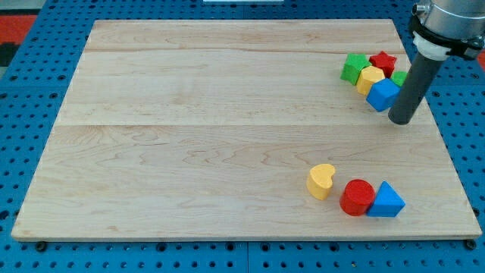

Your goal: Move the arm slightly towards the bottom of the board

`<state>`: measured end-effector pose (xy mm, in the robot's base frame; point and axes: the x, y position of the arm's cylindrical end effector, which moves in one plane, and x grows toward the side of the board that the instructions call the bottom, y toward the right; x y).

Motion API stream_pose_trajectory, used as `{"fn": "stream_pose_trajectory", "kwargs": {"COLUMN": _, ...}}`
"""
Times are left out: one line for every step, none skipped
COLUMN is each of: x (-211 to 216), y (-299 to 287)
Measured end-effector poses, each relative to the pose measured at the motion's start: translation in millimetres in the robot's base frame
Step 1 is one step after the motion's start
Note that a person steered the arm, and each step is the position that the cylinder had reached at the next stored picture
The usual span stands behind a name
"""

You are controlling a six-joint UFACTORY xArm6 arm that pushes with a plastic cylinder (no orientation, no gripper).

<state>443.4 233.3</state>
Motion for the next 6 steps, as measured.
{"fn": "stream_pose_trajectory", "kwargs": {"x": 12, "y": 0}}
{"fn": "stream_pose_trajectory", "kwargs": {"x": 22, "y": 0}}
{"fn": "stream_pose_trajectory", "kwargs": {"x": 29, "y": 0}}
{"fn": "stream_pose_trajectory", "kwargs": {"x": 33, "y": 0}}
{"fn": "stream_pose_trajectory", "kwargs": {"x": 37, "y": 0}}
{"fn": "stream_pose_trajectory", "kwargs": {"x": 39, "y": 0}}
